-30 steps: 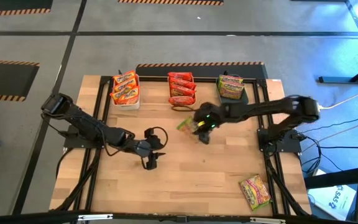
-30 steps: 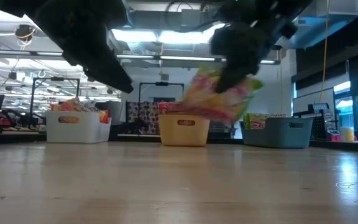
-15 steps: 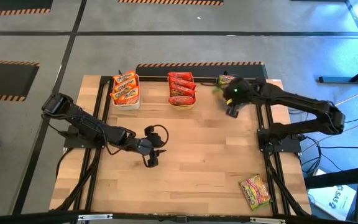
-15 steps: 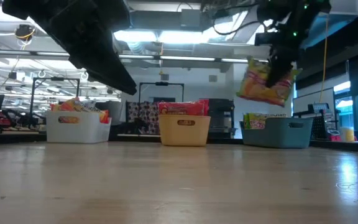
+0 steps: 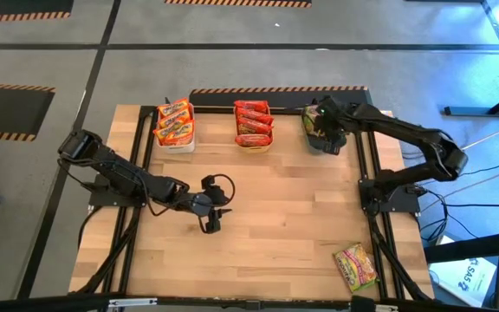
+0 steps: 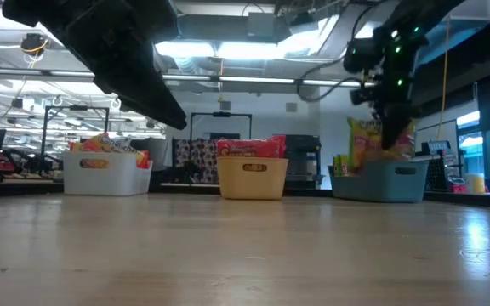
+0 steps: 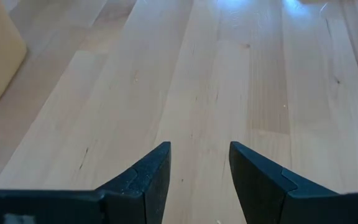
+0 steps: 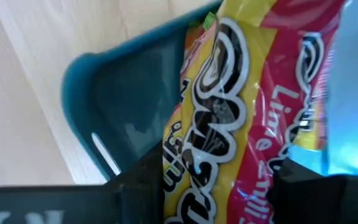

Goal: Sort Maruchan noodles
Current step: Put the green noodle pack into the blue bin

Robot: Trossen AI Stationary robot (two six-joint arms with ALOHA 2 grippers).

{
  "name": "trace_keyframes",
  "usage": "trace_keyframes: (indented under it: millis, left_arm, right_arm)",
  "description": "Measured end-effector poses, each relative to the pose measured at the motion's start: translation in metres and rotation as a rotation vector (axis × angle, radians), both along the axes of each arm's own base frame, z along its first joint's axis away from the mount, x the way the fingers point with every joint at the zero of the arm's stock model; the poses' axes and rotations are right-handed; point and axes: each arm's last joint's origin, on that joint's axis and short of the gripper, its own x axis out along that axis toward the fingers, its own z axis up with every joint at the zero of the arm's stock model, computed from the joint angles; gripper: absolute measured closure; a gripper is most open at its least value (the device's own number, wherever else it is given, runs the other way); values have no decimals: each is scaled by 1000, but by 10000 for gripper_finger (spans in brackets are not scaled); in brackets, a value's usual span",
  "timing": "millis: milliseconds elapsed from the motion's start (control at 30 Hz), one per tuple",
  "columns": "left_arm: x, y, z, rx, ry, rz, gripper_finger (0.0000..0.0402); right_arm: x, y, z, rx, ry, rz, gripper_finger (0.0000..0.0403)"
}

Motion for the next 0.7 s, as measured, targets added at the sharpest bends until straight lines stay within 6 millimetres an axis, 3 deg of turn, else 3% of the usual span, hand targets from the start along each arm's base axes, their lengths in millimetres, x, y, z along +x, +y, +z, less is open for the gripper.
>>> trace_keyframes:
  millis: [267, 400, 700]
  left_arm:
    - [0, 0, 0, 19, 3, -14, 243]
    - [0, 0, 0, 20, 4, -15, 243]
    - [0, 0, 0, 20, 4, -15, 243]
  right_arm:
    - [9, -21, -37, 166, 44, -20, 269]
    - [15, -27, -52, 168, 93, -32, 266]
    - [19, -35, -61, 73, 166, -73, 198]
